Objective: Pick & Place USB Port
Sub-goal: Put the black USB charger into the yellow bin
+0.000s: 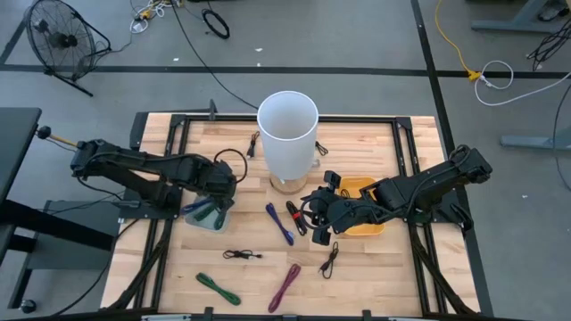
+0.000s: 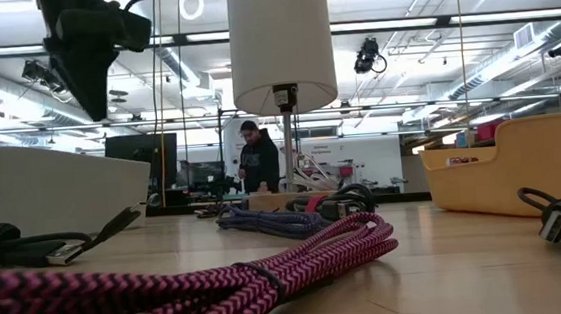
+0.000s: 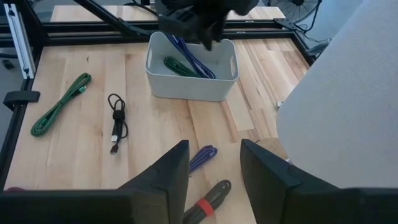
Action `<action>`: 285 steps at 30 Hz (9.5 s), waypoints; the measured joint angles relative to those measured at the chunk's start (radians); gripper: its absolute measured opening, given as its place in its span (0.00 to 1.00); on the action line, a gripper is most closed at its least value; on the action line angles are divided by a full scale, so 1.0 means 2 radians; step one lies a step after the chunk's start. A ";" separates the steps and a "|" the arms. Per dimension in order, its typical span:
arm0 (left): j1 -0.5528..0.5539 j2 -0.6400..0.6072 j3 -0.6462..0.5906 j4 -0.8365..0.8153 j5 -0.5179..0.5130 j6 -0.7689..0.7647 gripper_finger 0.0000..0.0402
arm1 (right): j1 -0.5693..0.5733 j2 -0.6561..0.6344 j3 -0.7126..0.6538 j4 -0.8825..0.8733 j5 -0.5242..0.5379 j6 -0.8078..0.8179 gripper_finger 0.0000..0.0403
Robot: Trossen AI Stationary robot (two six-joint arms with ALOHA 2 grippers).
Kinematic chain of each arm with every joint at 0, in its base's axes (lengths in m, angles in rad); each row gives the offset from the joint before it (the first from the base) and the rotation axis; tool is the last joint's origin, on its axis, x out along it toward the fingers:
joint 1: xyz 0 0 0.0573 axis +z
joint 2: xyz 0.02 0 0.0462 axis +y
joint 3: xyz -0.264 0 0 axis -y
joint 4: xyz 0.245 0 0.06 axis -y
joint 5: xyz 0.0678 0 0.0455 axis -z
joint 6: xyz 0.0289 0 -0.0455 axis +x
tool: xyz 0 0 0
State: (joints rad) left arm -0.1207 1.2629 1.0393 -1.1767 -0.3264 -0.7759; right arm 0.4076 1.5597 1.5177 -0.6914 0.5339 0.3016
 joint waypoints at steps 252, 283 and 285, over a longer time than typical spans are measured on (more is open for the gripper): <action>-0.140 0.050 -0.071 0.776 -0.024 0.368 0.15 | -0.212 -0.222 -0.321 -0.050 0.038 0.264 0.53; -0.140 0.050 -0.071 0.773 -0.024 0.368 0.15 | -0.474 0.043 -0.320 0.251 -0.225 0.116 0.53; -0.140 0.050 -0.072 0.773 -0.024 0.368 0.15 | -0.471 0.052 -0.320 0.259 -0.223 0.117 0.53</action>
State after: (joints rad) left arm -0.4004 1.3628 0.8963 0.3687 -0.3737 -0.0399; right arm -0.5346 1.6629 0.8776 -0.1730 0.0885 0.5357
